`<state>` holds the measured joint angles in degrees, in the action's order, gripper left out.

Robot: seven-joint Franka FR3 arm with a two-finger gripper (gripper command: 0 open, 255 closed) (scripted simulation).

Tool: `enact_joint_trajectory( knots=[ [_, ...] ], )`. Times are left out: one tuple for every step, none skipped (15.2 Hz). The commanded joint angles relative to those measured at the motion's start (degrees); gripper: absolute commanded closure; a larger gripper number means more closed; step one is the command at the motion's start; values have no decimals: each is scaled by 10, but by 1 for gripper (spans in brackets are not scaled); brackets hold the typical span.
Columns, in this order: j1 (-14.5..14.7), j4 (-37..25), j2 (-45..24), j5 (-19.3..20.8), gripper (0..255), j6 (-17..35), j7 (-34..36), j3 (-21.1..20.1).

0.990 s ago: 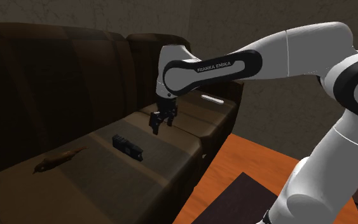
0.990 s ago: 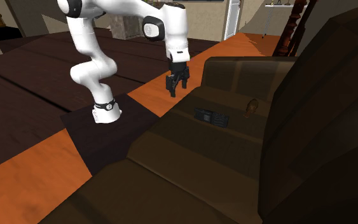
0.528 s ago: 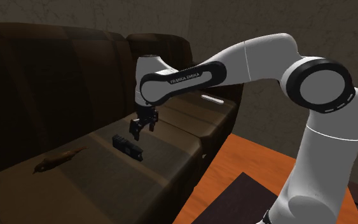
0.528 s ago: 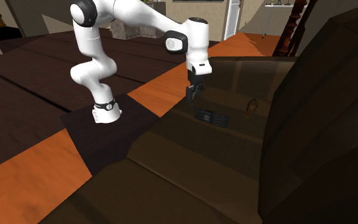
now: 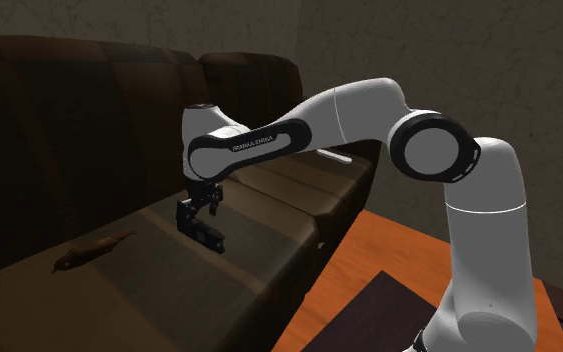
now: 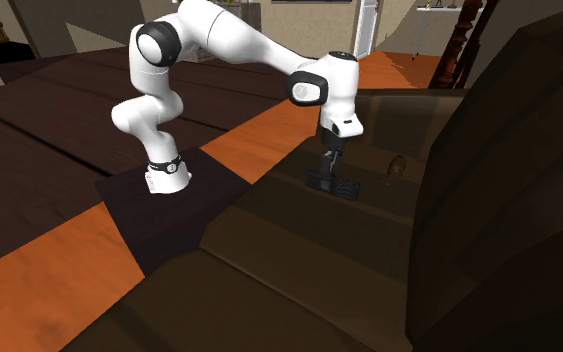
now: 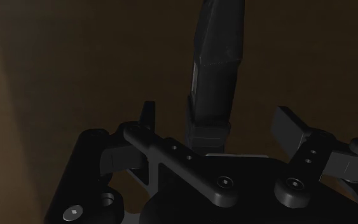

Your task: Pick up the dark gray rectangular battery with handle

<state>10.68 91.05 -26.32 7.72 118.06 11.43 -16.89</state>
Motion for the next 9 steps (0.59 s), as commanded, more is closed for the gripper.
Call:
enact_joint_trajectory(
  knots=[
    [2, 1, -11, 4, 0, 12, 2, 1],
    [3, 5, -14, 5, 0, 18, 3, 2],
    [3, 8, -17, 6, 0, 25, 3, 3],
    [3, 11, -20, 7, 0, 31, 4, 3],
    [3, 14, -23, 8, 0, 37, 5, 4],
    [4, 16, -25, 9, 0, 41, 5, 4],
    [4, 16, -25, 9, 0, 41, 5, 4],
    [3, 16, -26, 9, 255, 41, 5, 4],
    [4, 15, -27, 9, 255, 41, 5, 4]
  ],
)
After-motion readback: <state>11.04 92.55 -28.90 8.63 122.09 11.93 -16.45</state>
